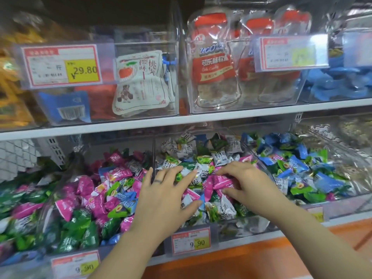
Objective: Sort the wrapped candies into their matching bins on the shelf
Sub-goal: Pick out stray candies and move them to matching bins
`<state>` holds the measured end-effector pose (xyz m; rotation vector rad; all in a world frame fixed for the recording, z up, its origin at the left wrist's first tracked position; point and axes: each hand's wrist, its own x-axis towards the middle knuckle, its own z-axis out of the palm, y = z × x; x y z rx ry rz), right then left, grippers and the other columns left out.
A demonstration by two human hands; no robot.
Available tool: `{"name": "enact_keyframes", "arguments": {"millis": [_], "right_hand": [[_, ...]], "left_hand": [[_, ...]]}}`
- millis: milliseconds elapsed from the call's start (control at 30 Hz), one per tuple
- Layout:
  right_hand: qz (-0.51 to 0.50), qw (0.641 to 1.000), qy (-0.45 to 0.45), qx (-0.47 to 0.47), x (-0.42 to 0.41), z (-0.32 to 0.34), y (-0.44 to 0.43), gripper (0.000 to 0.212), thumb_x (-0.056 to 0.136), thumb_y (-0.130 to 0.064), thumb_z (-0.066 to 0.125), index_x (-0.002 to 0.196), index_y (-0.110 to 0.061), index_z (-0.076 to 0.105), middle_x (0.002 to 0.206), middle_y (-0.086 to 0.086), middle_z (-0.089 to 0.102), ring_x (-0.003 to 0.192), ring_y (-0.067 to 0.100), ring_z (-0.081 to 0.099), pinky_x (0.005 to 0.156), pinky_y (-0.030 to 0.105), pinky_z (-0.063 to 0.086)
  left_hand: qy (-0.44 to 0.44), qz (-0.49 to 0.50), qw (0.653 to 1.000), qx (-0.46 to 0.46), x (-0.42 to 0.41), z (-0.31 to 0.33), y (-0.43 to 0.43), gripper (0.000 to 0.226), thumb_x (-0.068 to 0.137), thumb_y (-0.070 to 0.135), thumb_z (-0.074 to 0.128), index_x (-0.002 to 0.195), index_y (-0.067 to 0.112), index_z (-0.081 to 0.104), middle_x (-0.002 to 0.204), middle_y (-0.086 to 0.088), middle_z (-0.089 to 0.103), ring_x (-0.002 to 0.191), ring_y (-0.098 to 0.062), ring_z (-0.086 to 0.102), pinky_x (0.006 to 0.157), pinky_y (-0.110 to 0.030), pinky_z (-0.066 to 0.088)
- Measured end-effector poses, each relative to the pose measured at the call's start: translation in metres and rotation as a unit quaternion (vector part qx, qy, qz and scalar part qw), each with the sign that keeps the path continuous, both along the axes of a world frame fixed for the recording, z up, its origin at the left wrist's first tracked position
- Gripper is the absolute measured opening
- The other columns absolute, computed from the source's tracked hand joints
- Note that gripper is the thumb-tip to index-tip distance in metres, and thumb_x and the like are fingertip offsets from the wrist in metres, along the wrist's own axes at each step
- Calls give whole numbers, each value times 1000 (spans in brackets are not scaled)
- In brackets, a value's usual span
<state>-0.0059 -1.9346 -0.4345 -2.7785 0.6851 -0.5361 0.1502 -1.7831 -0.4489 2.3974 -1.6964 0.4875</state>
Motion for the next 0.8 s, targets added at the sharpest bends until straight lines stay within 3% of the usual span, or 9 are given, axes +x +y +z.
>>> {"name": "enact_keyframes", "arguments": {"millis": [133, 300, 400, 467, 567, 633, 700, 800], "right_hand": [[1, 999, -33, -10, 0, -2, -1, 41, 83, -28, 70, 122, -31, 60, 116, -16, 57, 107, 8, 53, 86, 19, 42], [-13, 995, -99, -3, 0, 5, -1, 36, 78, -24, 75, 113, -30, 65, 93, -29, 52, 72, -14, 48, 66, 6, 32], [-40, 977, -196, 72, -2, 9, -2, 35, 76, -19, 77, 106, -31, 65, 87, -26, 54, 74, -8, 51, 64, 5, 38], [-65, 956, -253, 136, -4, 11, -4, 32, 77, -20, 76, 105, -31, 65, 85, -22, 57, 70, -2, 52, 64, 7, 40], [-83, 938, -289, 171, -10, 16, -9, 31, 79, -21, 74, 109, -27, 66, 70, -20, 56, 62, 0, 51, 59, 10, 39], [-87, 938, -291, 166, -15, 19, -9, 30, 80, -19, 74, 108, -25, 66, 69, -23, 54, 63, -5, 51, 57, 9, 39], [-92, 941, -282, 162, -20, 18, -8, 30, 80, -18, 73, 108, -25, 66, 78, -22, 54, 68, -8, 51, 58, 7, 40], [-106, 947, -263, 153, -26, 13, -9, 31, 80, -23, 73, 109, -29, 65, 81, -17, 55, 64, -2, 49, 56, 8, 38]], "left_hand": [[6, 0, 1000, -19, -2, -2, 1, 59, 80, 63, 35, 124, 33, 61, 118, 2, 65, 101, -22, 65, 95, -55, 45], [35, 5, 999, -26, -1, -3, -1, 56, 79, 62, 38, 120, 33, 63, 117, 5, 65, 100, -19, 65, 96, -54, 46], [48, 4, 998, -51, -1, -3, -2, 51, 80, 59, 40, 116, 34, 65, 117, 6, 64, 100, -18, 65, 97, -55, 44], [53, -11, 994, -92, -2, 0, -5, 41, 80, 56, 53, 113, 35, 66, 115, 9, 62, 100, -16, 64, 100, -55, 39], [34, -46, 991, -120, -10, 11, -14, 30, 78, 50, 67, 104, 36, 69, 99, 14, 61, 95, -12, 62, 106, -53, 28], [22, -41, 996, -73, -23, 22, -19, 31, 85, 57, 54, 105, 37, 68, 99, 14, 59, 104, -12, 55, 112, -52, 13], [32, 16, 999, 4, -32, 25, -24, 46, 89, 65, 39, 115, 35, 63, 112, 10, 52, 119, -14, 42, 116, -54, -3], [24, 65, 996, 52, -39, 21, -32, 56, 86, 71, 37, 117, 32, 62, 120, 4, 46, 124, -19, 35, 114, -58, -8]]}}
